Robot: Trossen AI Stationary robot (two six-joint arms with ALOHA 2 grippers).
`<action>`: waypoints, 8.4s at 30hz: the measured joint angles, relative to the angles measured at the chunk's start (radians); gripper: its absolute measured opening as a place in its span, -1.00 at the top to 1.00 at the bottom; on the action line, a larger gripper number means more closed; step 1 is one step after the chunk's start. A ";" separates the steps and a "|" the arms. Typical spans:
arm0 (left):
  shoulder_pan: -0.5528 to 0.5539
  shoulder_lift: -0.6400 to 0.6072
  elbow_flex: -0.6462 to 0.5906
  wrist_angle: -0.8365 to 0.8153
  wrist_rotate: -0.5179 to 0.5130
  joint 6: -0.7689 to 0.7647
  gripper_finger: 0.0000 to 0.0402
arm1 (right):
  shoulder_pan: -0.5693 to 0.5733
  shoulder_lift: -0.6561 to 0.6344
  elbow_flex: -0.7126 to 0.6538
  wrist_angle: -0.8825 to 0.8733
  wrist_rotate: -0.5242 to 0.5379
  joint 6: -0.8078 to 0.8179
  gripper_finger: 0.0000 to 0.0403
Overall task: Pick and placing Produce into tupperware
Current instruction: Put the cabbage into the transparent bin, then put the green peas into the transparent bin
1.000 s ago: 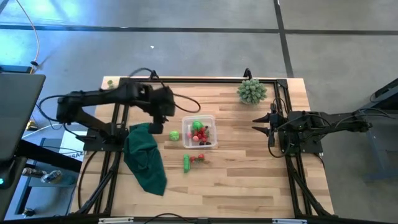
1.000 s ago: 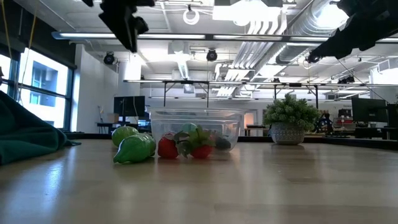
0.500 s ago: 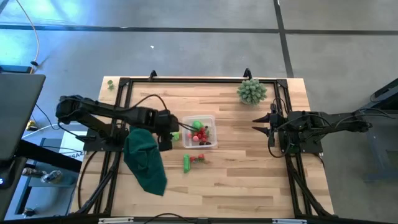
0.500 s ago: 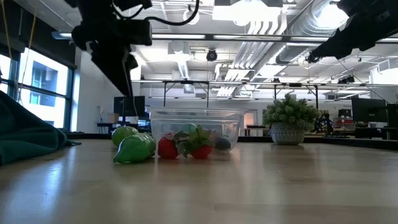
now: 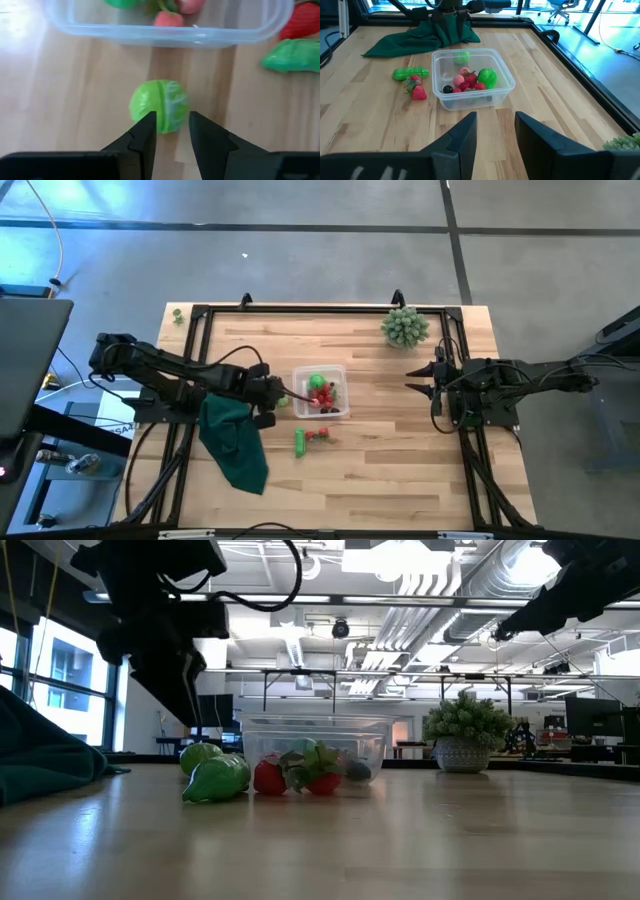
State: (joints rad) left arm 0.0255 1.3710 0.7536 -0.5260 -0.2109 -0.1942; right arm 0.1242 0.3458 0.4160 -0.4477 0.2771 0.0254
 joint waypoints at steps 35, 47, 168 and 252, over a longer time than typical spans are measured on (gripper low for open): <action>0.119 -0.102 -0.160 0.222 0.187 0.080 0.06 | 0.000 0.000 0.000 -0.004 0.000 0.000 0.39; 0.120 -0.089 -0.159 0.206 0.112 0.125 -0.46 | 0.000 0.001 0.000 -0.004 0.000 0.000 0.39; 0.177 0.383 0.348 0.179 0.245 0.354 -0.21 | 0.000 0.001 0.000 -0.027 0.000 0.000 0.39; -0.437 0.477 0.524 -0.170 -0.317 -1.472 -0.37 | 0.000 0.024 0.000 -0.061 0.000 0.000 0.39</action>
State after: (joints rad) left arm -0.4119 1.8482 1.2779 -0.6959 -0.5276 -1.6659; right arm 0.1245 0.3693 0.4164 -0.5084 0.2772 0.0257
